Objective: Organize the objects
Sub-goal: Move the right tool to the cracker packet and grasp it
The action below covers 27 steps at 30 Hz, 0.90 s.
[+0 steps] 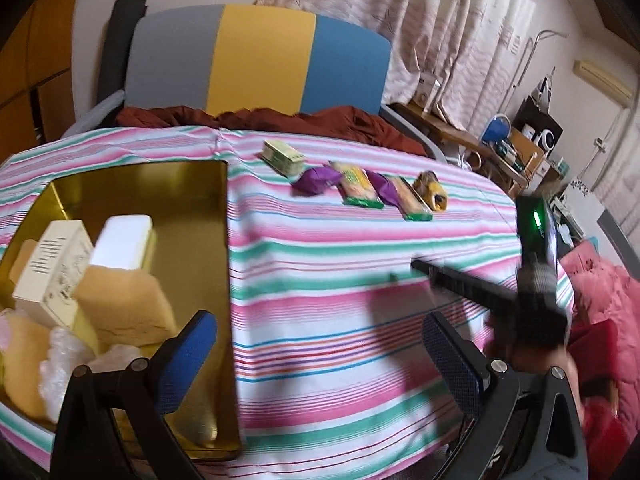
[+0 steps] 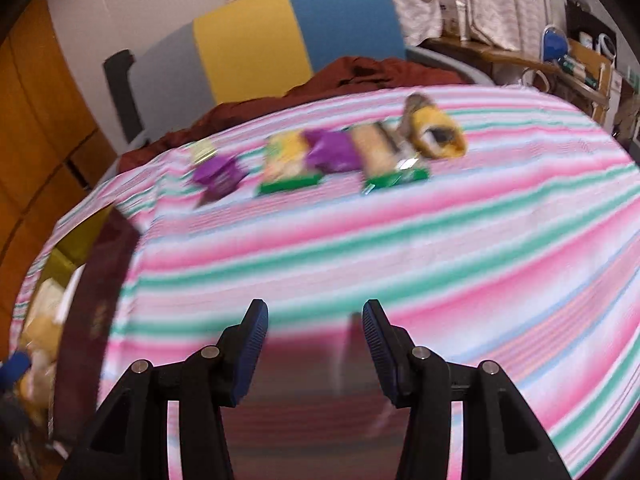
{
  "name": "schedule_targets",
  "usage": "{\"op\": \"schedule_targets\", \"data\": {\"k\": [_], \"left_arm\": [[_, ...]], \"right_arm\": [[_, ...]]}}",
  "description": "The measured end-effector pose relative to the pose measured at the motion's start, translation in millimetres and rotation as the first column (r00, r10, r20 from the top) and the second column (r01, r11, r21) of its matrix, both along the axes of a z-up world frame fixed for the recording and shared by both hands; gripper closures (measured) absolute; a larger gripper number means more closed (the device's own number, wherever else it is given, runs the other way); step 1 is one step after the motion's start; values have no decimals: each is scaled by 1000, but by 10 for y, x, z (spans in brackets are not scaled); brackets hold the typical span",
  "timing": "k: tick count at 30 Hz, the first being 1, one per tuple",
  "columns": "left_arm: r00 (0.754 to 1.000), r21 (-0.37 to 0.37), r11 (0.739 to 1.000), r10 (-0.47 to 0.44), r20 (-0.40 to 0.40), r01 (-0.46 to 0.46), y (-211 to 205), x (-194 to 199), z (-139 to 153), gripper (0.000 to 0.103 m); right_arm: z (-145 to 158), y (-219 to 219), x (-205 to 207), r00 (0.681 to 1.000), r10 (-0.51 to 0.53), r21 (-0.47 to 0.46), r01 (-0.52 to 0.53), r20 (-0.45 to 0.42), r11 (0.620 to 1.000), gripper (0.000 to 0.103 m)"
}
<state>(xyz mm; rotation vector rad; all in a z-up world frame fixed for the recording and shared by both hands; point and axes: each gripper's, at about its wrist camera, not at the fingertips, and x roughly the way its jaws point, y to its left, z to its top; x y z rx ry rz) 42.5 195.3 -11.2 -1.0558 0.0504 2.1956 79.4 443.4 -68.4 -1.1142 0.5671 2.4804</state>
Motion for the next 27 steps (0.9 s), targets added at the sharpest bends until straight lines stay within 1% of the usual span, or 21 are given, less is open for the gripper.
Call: {"op": "schedule_targets", "data": {"k": [4,7,9,11,13,15,19,24,27], "left_arm": [[1000,-21,1000,-16,15,16,135,18,-57,0],[999,-30,999,-25,23,26,227,12,-89,0],[999,-39,999,-27,32,28,280,-3,-127,0],[998,-46,998,-35,48,37,323,-14,-167,0],[998,-56,998,-35,54,38,354,-13,-199,0],[997,-65,997,-39,60,43,379,-18,-226,0],[997,-80,996,-32,71,38,425,-59,-273,0],[996,-82,996,-30,80,37,529,-97,-270,0],[997,-79,996,-40,68,45,647,-123,-232,0]], "right_arm": [[65,401,-238,999,-45,50,45,-11,998,53],[103,618,-472,999,-49,113,50,-9,992,53],[87,730,-672,999,-37,152,34,13,988,53],[49,803,-833,999,-9,171,3,33,985,53],[-19,884,-964,997,-23,215,6,77,977,53],[-101,976,-1064,996,-9,181,-6,83,984,53],[-223,1081,-1169,994,-14,140,0,104,990,53],[-237,1058,-1185,996,-13,145,0,93,990,55],[-243,1019,-1129,995,2,154,-16,95,988,55]]}}
